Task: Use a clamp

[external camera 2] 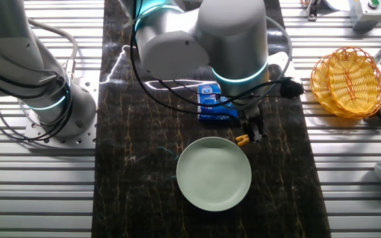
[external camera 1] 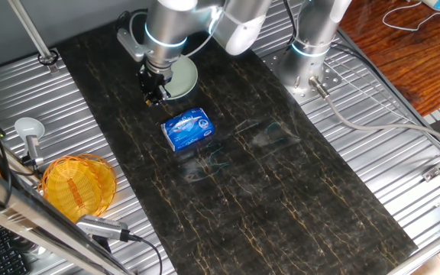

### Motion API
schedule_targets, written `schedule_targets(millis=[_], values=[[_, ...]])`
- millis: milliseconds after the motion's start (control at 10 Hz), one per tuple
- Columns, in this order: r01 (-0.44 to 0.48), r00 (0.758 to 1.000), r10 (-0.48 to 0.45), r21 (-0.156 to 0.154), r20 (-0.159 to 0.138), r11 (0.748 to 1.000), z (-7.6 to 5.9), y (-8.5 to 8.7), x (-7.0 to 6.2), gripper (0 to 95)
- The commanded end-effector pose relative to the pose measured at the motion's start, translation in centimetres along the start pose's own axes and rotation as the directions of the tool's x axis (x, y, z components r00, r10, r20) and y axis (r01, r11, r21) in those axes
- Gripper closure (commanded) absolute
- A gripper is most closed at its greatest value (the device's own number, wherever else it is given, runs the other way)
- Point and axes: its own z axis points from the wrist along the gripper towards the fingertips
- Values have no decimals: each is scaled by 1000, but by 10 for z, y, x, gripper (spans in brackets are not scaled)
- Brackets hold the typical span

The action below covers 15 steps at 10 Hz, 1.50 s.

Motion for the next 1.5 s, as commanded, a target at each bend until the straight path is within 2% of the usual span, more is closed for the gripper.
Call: schedule_targets(millis=[100,500,600,800,1000,1100,1400,1500], values=[[-1,1000,1,-7,-3,1000,-1,1,-2,950],[5,1000,-5,-11,-3,1000,-1,-1,-5,950],[40,999,-40,-11,-7,999,-1,-2,-6,950],[172,985,-173,-41,-15,984,-2,-8,-10,950],[270,962,-272,-79,-14,960,-5,-13,-12,950],[329,943,-332,-99,-11,939,-6,-17,-12,950],[440,897,-440,-149,36,886,-2,-25,-8,950],[466,884,-465,-156,46,871,0,-28,-6,950]])
